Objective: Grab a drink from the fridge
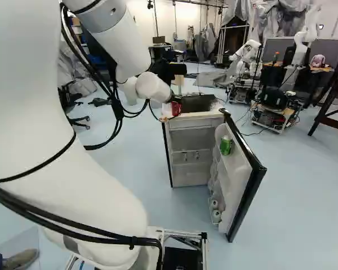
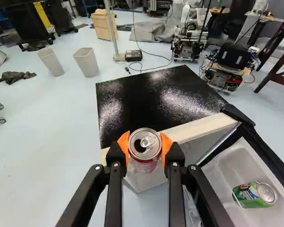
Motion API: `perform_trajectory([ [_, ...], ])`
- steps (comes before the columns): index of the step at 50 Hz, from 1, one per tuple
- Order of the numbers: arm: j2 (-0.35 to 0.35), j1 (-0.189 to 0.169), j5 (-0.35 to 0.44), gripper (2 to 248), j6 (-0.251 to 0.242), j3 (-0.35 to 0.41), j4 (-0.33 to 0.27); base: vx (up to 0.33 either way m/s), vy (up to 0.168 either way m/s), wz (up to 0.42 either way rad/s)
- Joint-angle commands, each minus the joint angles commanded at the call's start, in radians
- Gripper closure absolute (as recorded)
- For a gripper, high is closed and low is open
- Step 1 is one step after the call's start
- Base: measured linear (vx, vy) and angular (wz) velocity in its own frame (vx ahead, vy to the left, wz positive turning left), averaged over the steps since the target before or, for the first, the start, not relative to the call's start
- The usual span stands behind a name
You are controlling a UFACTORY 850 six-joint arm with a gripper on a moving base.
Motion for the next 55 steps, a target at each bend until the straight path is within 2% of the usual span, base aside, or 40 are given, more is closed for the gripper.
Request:
perform_trajectory([
  [29, -0.040, 0.009, -0.113, 159, 0.000, -0.101, 0.000, 0.000, 0.000, 0.000],
  [55, -0.123, 0.016, -0.122, 159, 0.000, -0.188, 0.000, 0.000, 0.000, 0.000],
])
